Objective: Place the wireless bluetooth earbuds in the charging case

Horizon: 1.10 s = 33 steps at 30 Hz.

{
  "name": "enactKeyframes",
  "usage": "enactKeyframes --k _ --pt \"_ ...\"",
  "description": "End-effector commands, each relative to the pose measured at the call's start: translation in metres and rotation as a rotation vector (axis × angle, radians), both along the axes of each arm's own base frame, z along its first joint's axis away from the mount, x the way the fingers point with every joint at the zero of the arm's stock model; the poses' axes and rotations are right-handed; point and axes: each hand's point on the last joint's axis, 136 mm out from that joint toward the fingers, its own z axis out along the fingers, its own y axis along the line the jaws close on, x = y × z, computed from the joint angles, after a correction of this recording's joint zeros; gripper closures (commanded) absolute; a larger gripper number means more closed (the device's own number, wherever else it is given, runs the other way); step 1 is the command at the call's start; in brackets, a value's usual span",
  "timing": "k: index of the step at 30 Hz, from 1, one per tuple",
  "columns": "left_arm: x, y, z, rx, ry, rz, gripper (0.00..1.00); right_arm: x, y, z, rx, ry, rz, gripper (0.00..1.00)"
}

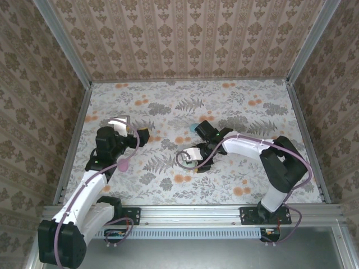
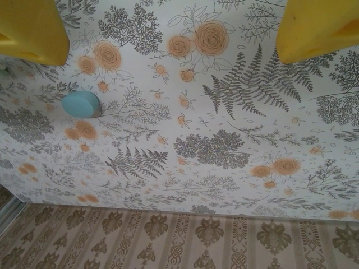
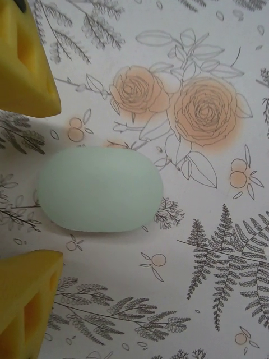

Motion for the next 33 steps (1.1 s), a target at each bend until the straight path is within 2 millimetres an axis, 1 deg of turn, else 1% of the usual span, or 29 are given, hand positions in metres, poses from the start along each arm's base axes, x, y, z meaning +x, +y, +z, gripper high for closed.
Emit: enactKeyframes --k 1,7,11,15,16,19,22,23,25,26,29,30,32,33 --pt "0.000 0.005 0.002 0.016 -0.018 0.012 0.04 0.007 0.008 -0.004 -0.016 -0.023 0.024 0.34" --pt "0.001 0.006 -0.002 0.021 -0.006 0.017 0.04 0.006 0.016 -0.013 -0.020 0.006 0.031 0.38" --pt "0.002 0.006 -0.003 0.022 0.003 0.015 0.04 0.005 0.016 -0.019 -0.051 0.020 0.034 0.42" --pt "0.003 0.006 -0.004 0.023 0.010 0.015 0.04 0.007 0.017 -0.020 -0.053 0.018 0.028 0.51" --pt "0.003 0.006 -0.004 0.022 0.010 0.014 0.04 0.007 0.017 -0.019 -0.050 0.020 0.027 0.55" --pt "0.003 0.003 -0.001 0.019 0.002 -0.003 0.05 0.008 0.022 -0.009 -0.015 0.023 0.007 0.61" --pt "0.001 -0.005 0.006 0.013 -0.028 -0.058 0.06 0.013 0.027 0.014 0.061 0.031 -0.049 0.62" --pt "0.000 -0.010 0.009 0.010 -0.044 -0.087 0.06 0.015 0.029 0.028 0.099 0.037 -0.079 0.63" --pt "-0.004 -0.020 0.018 0.004 -0.090 -0.159 0.07 0.021 0.031 0.058 0.198 0.071 -0.137 0.64" --pt "-0.007 -0.027 0.021 0.003 -0.117 -0.208 0.08 0.024 0.031 0.077 0.261 0.097 -0.170 0.64" --pt "-0.023 -0.052 0.035 0.010 -0.221 -0.399 0.11 0.026 0.027 0.132 0.450 0.180 -0.206 0.64" --pt "-0.033 -0.065 0.040 0.014 -0.261 -0.494 0.13 0.026 0.024 0.147 0.500 0.200 -0.207 0.65" --pt "-0.045 -0.081 0.046 0.024 -0.306 -0.596 0.14 0.025 0.018 0.174 0.586 0.222 -0.204 0.65" --pt "-0.050 -0.090 0.048 0.034 -0.323 -0.648 0.14 0.024 0.016 0.183 0.615 0.229 -0.195 0.65"
